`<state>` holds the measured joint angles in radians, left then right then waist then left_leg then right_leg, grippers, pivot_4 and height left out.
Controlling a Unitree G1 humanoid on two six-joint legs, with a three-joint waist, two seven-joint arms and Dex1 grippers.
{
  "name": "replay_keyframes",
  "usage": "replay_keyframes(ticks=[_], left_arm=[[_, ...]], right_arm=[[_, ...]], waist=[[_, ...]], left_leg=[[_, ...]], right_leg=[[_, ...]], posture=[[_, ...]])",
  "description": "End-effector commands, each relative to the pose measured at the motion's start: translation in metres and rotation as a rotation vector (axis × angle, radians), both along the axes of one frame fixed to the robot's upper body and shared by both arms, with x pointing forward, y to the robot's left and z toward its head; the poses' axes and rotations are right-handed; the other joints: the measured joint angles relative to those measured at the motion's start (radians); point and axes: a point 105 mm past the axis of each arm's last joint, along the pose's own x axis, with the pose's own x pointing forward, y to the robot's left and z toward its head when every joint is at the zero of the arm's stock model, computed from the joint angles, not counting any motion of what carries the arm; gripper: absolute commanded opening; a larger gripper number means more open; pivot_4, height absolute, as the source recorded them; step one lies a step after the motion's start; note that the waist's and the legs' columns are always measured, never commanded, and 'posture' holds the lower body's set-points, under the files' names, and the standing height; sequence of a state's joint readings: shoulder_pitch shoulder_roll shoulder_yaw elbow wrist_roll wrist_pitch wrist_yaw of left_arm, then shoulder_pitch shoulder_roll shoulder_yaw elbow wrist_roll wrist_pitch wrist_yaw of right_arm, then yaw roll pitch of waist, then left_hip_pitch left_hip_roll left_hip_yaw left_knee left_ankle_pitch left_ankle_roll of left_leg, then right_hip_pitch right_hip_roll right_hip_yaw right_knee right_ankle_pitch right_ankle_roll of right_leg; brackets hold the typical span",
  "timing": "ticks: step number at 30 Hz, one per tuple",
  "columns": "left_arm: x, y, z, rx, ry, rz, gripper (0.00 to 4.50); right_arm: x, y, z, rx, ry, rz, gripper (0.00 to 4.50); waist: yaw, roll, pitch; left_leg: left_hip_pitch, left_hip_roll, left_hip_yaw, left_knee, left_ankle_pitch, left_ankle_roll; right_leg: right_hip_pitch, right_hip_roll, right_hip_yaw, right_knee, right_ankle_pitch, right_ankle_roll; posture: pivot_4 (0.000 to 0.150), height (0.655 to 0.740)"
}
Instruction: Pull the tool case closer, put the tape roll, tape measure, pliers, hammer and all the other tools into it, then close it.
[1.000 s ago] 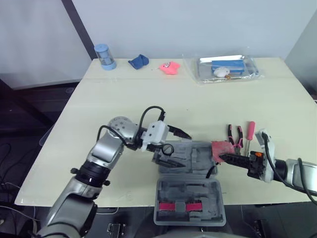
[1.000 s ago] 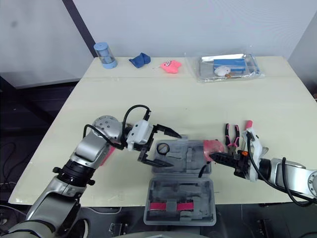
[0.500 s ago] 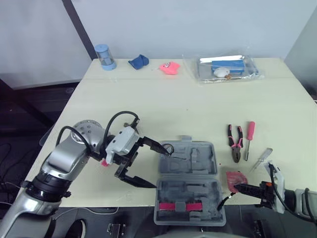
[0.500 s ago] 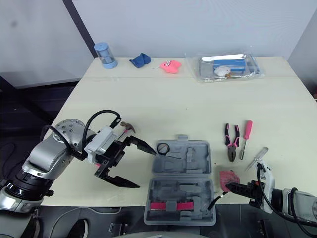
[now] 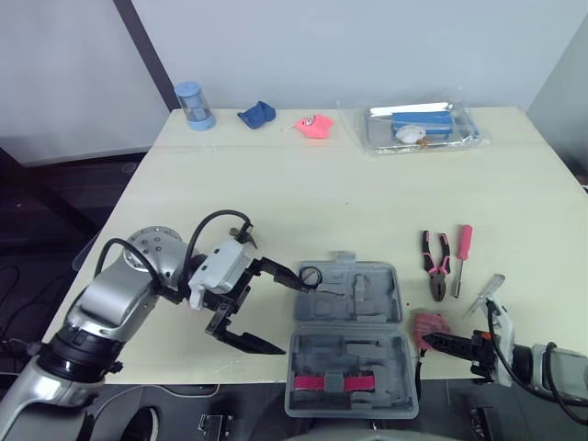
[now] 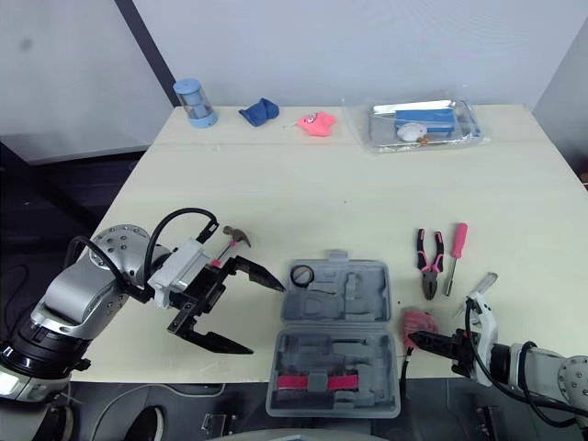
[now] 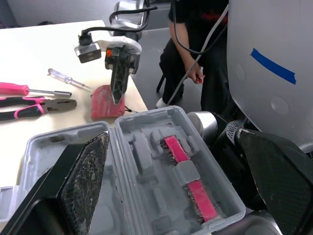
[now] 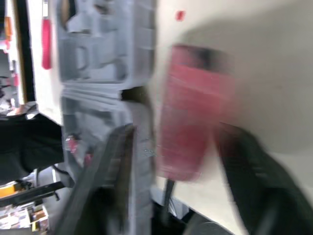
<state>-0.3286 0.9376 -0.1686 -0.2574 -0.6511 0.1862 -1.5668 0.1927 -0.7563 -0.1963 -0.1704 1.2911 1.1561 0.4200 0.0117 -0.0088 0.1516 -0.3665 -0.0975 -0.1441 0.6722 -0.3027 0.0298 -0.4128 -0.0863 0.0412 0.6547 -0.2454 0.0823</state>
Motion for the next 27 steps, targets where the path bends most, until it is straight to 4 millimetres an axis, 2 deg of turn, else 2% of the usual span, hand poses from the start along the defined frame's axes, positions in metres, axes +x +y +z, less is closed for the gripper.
replay_keyframes(ticks=[1, 7, 11, 16, 20, 23, 27], left_arm=[[-0.006, 0.006, 0.007, 0.007, -0.033, -0.024, 4.50], [-0.007, 0.009, 0.008, -0.001, -0.038, 0.003, 4.50], [-0.008, 0.011, 0.009, -0.001, -0.038, 0.014, 4.50], [-0.008, 0.012, 0.010, -0.006, -0.044, 0.026, 4.50], [-0.006, 0.011, 0.011, -0.010, -0.052, 0.033, 4.50], [-0.007, 0.010, 0.012, -0.013, -0.055, 0.034, 4.50], [-0.007, 0.010, 0.012, -0.012, -0.063, 0.036, 4.50]], right_arm=[[-0.012, -0.016, 0.002, -0.089, -0.009, 0.005, 4.40], [-0.019, -0.038, 0.013, -0.221, -0.128, 0.076, 4.40], [-0.010, -0.048, 0.030, -0.373, -0.433, 0.239, 4.40], [-0.013, -0.034, 0.038, -0.407, -0.785, 0.494, 4.40], [-0.008, -0.021, 0.031, -0.434, -0.947, 0.620, 4.40], [-0.006, -0.017, 0.018, -0.462, -0.988, 0.694, 4.40], [0.005, -0.020, 0.001, -0.538, -0.988, 0.699, 4.40]], waist=[[0.004, 0.000, 0.000], [0.002, 0.000, 0.000], [-0.001, 0.001, 0.001], [-0.003, 0.000, 0.001], [-0.004, 0.000, 0.001], [-0.003, 0.001, 0.001], [0.000, 0.001, 0.001]], left_leg=[[0.000, 0.000, 0.000, 0.000, 0.000, 0.000], [0.000, -0.001, 0.000, 0.000, 0.000, 0.000], [0.000, -0.001, 0.000, 0.000, 0.000, 0.000], [0.001, 0.001, 0.000, 0.000, 0.000, 0.000], [0.002, 0.001, 0.000, 0.000, 0.000, 0.000], [0.002, 0.001, 0.001, 0.000, 0.000, -0.001], [0.002, 0.001, 0.001, 0.000, 0.000, -0.001]], right_leg=[[0.000, 0.000, 0.000, 0.000, 0.000, 0.000], [0.000, 0.000, -0.001, -0.001, 0.000, 0.000], [0.000, 0.003, -0.001, -0.001, 0.000, 0.000], [0.001, 0.005, 0.000, -0.001, 0.000, 0.000], [0.002, 0.005, 0.000, -0.001, 0.000, 0.000], [0.002, 0.005, 0.000, -0.001, 0.000, 0.000], [0.001, 0.005, 0.000, -0.001, 0.000, 0.000]], posture=[[0.150, 0.7400], [0.150, 0.7400], [0.150, 0.7400], [0.150, 0.7400], [0.150, 0.7400], [0.150, 0.7400], [0.150, 0.7400]])
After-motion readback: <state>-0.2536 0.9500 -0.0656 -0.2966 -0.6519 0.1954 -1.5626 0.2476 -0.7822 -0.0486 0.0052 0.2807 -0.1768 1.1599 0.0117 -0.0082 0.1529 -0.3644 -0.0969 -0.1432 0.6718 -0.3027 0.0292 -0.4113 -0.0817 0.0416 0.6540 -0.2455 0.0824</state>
